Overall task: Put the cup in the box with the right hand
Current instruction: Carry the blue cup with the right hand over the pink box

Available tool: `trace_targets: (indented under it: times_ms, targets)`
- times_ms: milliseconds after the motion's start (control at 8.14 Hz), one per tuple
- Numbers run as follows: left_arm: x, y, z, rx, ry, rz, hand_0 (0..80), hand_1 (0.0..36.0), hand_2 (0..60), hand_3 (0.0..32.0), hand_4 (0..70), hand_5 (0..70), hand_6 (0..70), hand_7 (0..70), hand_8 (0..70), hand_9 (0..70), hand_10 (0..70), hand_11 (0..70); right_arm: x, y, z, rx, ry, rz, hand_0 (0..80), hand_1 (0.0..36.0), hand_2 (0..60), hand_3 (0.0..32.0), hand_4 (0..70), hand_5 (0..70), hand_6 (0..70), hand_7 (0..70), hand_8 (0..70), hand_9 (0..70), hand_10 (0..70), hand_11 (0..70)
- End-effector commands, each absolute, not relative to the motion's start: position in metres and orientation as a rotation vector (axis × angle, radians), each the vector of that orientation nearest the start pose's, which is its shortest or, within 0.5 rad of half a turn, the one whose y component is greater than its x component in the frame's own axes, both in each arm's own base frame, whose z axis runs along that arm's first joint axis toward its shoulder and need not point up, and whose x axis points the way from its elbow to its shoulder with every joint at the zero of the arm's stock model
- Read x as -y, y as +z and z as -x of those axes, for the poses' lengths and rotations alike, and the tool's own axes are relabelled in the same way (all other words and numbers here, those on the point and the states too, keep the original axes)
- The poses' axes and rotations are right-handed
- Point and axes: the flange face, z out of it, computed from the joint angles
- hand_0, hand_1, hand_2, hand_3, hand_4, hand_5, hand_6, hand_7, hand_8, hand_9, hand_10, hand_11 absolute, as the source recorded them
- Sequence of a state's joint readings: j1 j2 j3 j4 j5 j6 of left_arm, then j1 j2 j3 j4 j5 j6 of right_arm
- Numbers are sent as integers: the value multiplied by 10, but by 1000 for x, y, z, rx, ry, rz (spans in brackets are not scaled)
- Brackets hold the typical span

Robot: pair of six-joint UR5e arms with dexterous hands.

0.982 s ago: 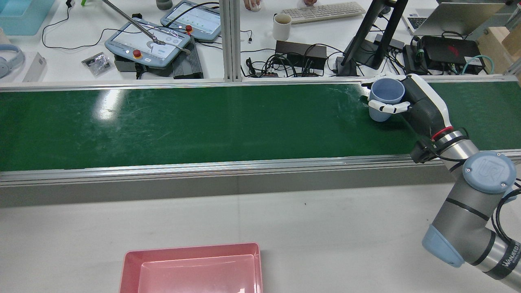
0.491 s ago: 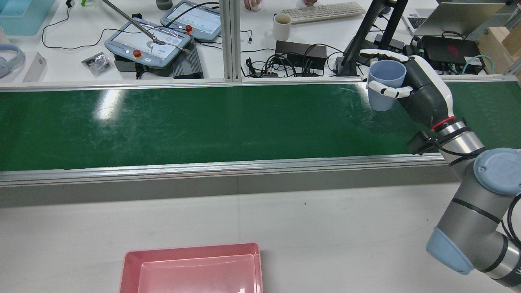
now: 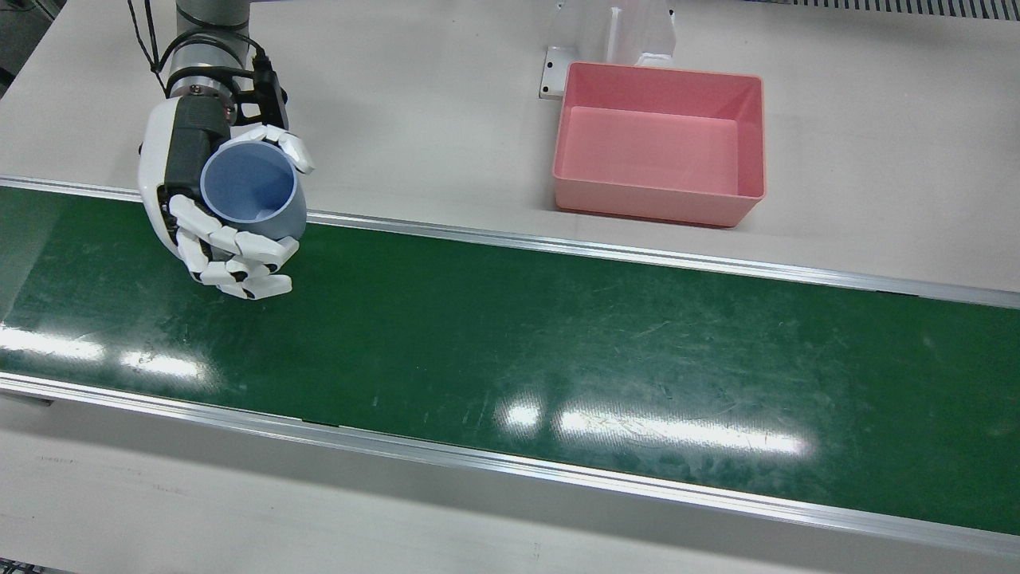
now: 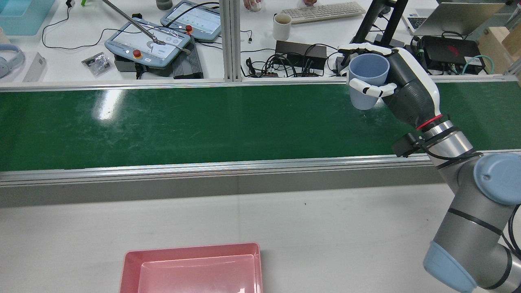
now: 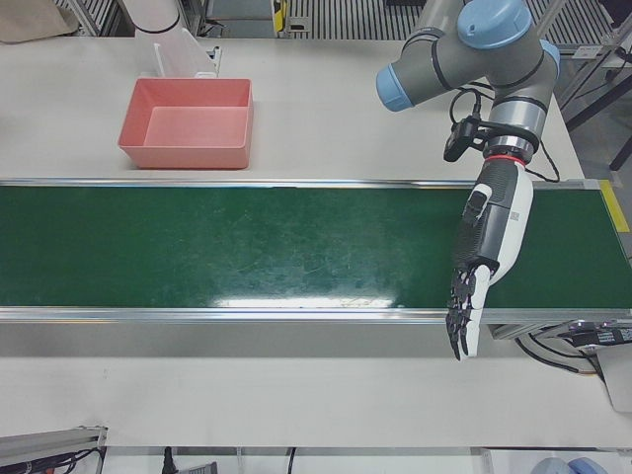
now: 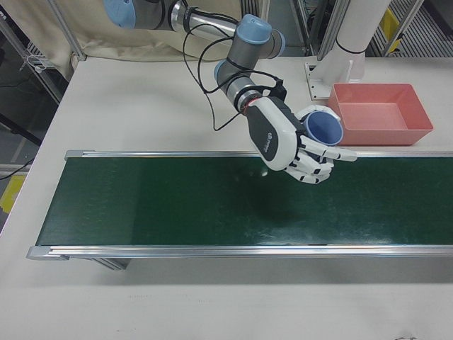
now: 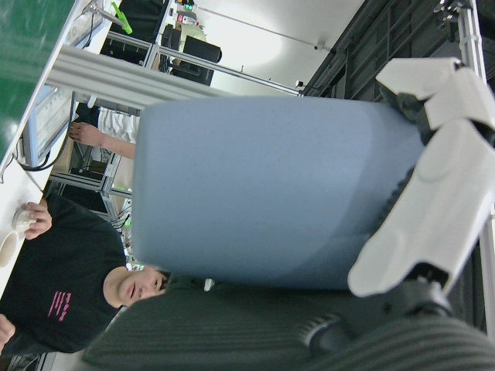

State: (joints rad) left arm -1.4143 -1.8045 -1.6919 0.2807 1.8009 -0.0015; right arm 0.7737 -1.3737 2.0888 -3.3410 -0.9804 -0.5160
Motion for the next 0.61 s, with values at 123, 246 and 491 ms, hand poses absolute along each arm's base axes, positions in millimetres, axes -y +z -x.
trace_targets:
  times_ms: [123,246,491]
  targets:
    - [580,532,20,-2083,-1933,392,0,0,0,0,0,0,0,0,0,0,0,0,355,241,331,-3094,-1471,-6,466,248,600,0,217,133,222,700,551,700,257,386]
    - [580,533,20,-2081,-1934,392,0,0,0,0,0,0,0,0,0,0,0,0,330,237,350,-3139,-1454,-64,469,251,600,0,287,130,227,700,551,700,265,397]
    - [581,533,20,-2083,-1933,392,0,0,0,0,0,0,0,0,0,0,0,0,296,246,381,-3213,-1463,-155,472,251,600,0,347,124,226,700,545,700,265,396]
